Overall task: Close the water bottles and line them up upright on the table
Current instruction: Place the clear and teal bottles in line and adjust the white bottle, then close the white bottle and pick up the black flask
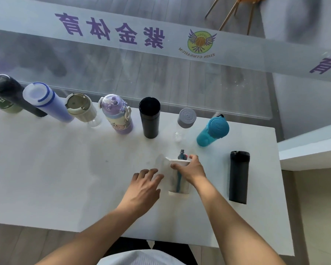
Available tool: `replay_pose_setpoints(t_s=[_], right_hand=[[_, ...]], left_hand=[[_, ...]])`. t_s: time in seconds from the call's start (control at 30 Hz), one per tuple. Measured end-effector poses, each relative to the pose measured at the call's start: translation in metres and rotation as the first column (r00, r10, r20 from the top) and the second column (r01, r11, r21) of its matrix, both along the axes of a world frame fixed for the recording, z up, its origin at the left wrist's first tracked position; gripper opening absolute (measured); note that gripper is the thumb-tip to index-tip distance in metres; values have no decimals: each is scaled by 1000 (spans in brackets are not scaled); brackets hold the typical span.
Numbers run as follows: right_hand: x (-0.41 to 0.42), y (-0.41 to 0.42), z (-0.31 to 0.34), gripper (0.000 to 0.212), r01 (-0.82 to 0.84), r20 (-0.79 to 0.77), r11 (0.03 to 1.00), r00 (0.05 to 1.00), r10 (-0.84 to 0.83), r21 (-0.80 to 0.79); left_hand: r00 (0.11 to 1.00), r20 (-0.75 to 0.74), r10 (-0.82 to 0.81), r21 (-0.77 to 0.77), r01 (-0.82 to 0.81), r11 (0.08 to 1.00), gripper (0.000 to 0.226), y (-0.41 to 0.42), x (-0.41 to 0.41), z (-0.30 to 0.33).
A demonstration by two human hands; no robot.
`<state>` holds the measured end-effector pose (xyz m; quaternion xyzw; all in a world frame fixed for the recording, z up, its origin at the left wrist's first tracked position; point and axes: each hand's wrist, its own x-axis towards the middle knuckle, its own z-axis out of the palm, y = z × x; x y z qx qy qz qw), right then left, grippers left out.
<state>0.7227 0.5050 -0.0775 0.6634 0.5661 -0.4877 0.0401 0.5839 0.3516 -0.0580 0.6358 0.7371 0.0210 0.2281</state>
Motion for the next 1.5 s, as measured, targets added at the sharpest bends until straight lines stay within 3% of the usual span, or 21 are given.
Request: replay_pose_setpoints(t_s=[0.13,0.27,0.53,0.87,1.1,1.3,1.5], right_hand=[[13,-4,20,98,47,-44,992,998,-43,116],[37,-11,44,82,105,-86,954,993,-84,280],[96,-7,70,88,245,-217,826,964,-153,508],[196,65,84,92,225,-283,853,954,-96,471],[267,89,76,88,155,-249,840,968,-25,519],[305,98,61,89,117,-196,841,980,-13,529],[300,119,45,89,43,-67,807,998,-5,589]], left_hand=[[998,-37,-53,60,56,997,47,3,-3,4],[993,-65,-99,115,106,988,44,18,2,10],[994,-48,-101,135,107,985,42,53,41,24],[998,-14,-61,80,62,995,43,101,156,26],[994,-56,-94,-94,89,992,60,136,246,-2],[996,66,59,-215,-44,976,71,148,282,-21],[970,135,201,-212,-170,962,70,140,291,-24]])
